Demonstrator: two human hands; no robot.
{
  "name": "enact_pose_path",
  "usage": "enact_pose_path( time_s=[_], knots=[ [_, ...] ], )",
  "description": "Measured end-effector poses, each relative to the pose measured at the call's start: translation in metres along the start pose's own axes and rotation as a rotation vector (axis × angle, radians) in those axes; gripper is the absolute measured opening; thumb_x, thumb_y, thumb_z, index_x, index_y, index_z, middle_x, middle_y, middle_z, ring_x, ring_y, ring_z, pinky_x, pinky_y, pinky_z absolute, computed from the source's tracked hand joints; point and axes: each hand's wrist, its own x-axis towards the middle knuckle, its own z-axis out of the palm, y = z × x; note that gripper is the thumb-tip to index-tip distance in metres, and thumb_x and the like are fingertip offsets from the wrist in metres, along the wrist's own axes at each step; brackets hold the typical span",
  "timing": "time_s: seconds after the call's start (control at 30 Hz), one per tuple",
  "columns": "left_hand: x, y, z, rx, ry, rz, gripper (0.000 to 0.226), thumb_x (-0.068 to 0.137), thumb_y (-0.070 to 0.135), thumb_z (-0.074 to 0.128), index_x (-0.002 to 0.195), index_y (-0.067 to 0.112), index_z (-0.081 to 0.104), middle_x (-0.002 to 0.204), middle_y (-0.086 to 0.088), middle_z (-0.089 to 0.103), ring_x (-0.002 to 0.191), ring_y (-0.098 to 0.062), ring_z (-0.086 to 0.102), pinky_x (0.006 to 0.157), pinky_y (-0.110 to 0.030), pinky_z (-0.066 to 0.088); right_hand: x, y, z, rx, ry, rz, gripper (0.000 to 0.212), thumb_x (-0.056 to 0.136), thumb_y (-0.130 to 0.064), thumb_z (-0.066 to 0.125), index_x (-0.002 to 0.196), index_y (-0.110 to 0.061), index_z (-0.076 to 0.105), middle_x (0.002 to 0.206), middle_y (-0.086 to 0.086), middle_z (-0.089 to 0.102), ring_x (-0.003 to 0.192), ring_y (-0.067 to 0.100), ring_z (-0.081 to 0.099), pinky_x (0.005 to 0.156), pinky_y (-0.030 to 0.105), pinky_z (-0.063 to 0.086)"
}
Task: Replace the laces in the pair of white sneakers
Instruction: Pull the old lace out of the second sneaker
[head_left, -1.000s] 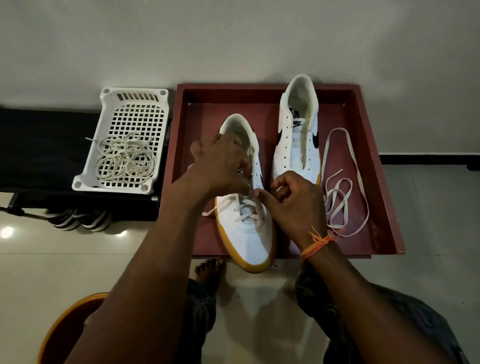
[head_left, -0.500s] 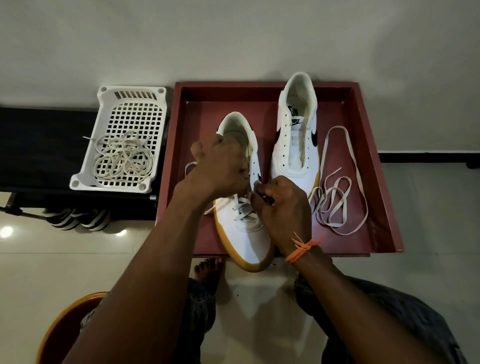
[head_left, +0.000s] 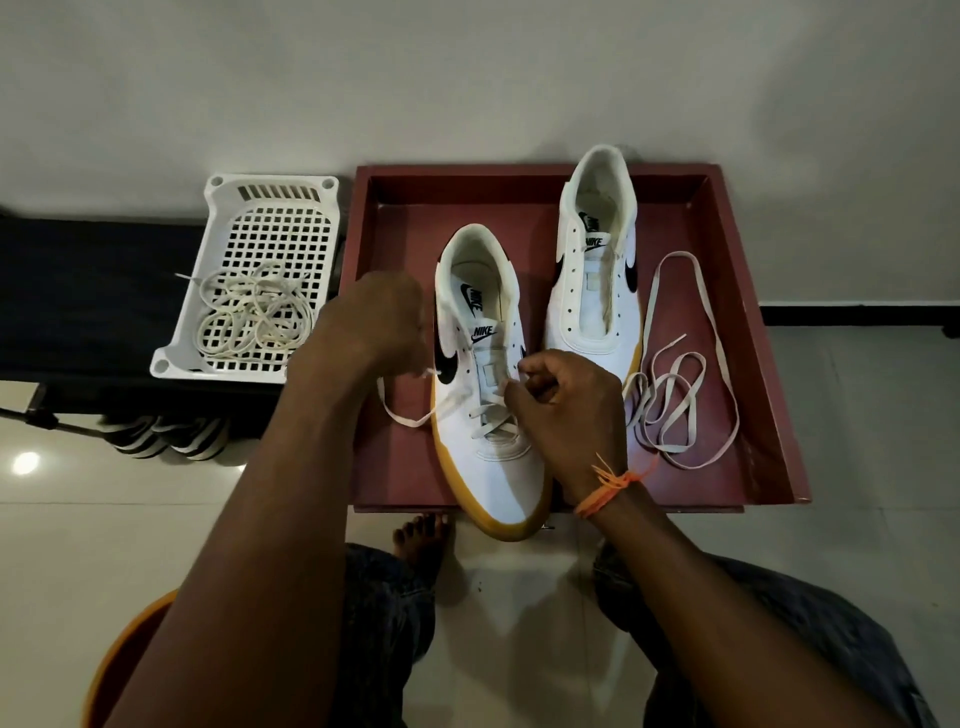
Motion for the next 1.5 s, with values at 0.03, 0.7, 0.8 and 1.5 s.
enact_pose_path(
  time_s=[0.03,0.7,0.8,1.5],
  knots=[
    [0.001,-0.005,0.003,0.04,-0.028,-0.059,0.037,0.068,0.011,0.077,0.055,0.021,0.043,0.066,-0.001,0.043,0.078,-0.032,0.059,0.066,-0.04,0.049,0.0,-0.002,0.0,0.015,-0.001,-0.019,0.018,0.077,-0.017,0.075,0.094,-0.014,0.069,0.088,-0.001,0.066,0.075,0.014,0.063,0.067,0.039,0.056],
    [0.017,0.002,0.02,-0.508,0.116,0.118,0.049,0.075,0.021,0.084,0.12,0.011,0.068,0.127,-0.002,0.065,0.105,-0.006,0.055,0.086,-0.02,0.042,-0.017,-0.002,0.004,-0.199,0.08,-0.093,0.02,0.086,-0.012,0.052,0.068,-0.016,0.06,0.103,0.0,0.036,0.085,-0.005,0.054,0.073,0.015,0.047],
    [0.017,0.0,0.017,-0.557,0.1,0.106,0.048,0.075,0.018,0.084,0.12,0.008,0.068,0.126,-0.003,0.064,0.105,-0.008,0.057,0.078,-0.017,0.045,-0.015,-0.012,0.001,-0.05,0.114,-0.037,0.011,0.082,-0.019,0.058,0.079,-0.014,0.067,0.109,0.001,0.042,0.1,-0.007,0.048,0.081,0.006,0.038],
    [0.02,-0.004,0.018,-0.595,0.051,0.051,0.049,0.073,0.02,0.087,0.118,0.012,0.07,0.117,-0.001,0.068,0.091,-0.012,0.064,0.074,-0.019,0.047,0.001,-0.015,-0.016,-0.184,0.152,-0.203,0.022,0.081,-0.022,0.07,0.103,-0.021,0.074,0.14,0.017,0.04,0.132,0.033,0.036,0.107,0.043,0.033]
  ],
)
